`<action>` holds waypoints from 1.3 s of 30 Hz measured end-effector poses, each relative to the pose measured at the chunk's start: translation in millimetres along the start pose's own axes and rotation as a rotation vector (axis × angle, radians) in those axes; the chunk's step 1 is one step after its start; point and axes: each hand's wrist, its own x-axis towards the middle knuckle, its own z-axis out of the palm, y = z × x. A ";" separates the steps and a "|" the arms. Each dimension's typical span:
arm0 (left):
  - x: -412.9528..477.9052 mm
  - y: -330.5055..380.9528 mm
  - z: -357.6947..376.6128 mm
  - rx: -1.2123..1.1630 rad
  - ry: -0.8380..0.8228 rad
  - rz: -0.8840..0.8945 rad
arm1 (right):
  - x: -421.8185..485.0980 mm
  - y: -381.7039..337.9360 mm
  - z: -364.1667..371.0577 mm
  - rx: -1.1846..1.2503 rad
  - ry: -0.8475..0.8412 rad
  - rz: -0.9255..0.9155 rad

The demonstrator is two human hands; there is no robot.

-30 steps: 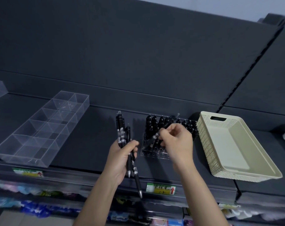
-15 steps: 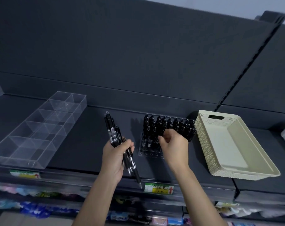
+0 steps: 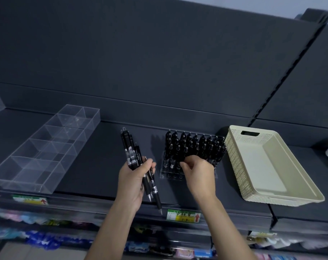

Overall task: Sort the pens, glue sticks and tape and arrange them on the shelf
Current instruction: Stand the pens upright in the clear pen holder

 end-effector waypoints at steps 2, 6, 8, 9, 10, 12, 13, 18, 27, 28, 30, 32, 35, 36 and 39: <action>-0.4 0.3 1.3 -0.011 -0.012 0.009 | -2.4 1.1 -6.1 -0.005 -0.032 0.042; -3.9 -0.9 6.8 -0.067 -0.053 -0.001 | -13.7 -5.8 -7.4 0.183 -0.222 0.039; -6.8 -2.1 11.7 -0.092 -0.078 -0.020 | -21.1 -12.5 -2.8 0.277 -0.413 0.025; -8.1 -2.3 13.7 -0.102 -0.089 -0.027 | -24.1 -14.7 -0.8 0.309 -0.471 0.012; -8.8 -2.3 14.9 -0.110 -0.096 -0.030 | -26.3 -16.1 0.4 0.331 -0.497 -0.005; -9.0 -2.5 15.3 -0.111 -0.097 -0.024 | -28.0 -16.4 0.2 0.332 -0.501 -0.040; -8.8 -2.8 15.0 -0.104 -0.094 -0.023 | -27.7 -15.4 -0.9 0.306 -0.495 -0.055; -3.4 -5.0 11.9 -0.156 -0.035 -0.079 | -20.3 -6.7 -17.9 0.136 -0.302 -0.076; 3.2 -6.6 3.4 -0.095 -0.002 -0.111 | -1.5 5.1 -34.7 0.148 0.224 0.034; 3.3 -7.0 3.0 -0.085 -0.003 -0.106 | -0.2 5.4 -32.6 0.132 0.209 0.031; 3.4 -7.0 2.5 -0.071 -0.005 -0.095 | 1.4 5.7 -28.1 0.100 0.177 0.026; 3.6 -5.9 1.4 -0.056 -0.005 -0.087 | 1.7 6.2 -24.1 0.074 0.142 0.018; 4.7 -5.0 -1.0 -0.059 0.010 -0.099 | 1.8 6.2 -19.1 0.024 0.097 0.002; 4.8 -4.7 -1.8 -0.068 0.014 -0.107 | 2.1 6.0 -17.2 0.008 0.082 0.000; 3.6 -4.2 -3.5 -0.060 0.014 -0.112 | 3.2 6.5 -10.3 -0.032 0.023 0.009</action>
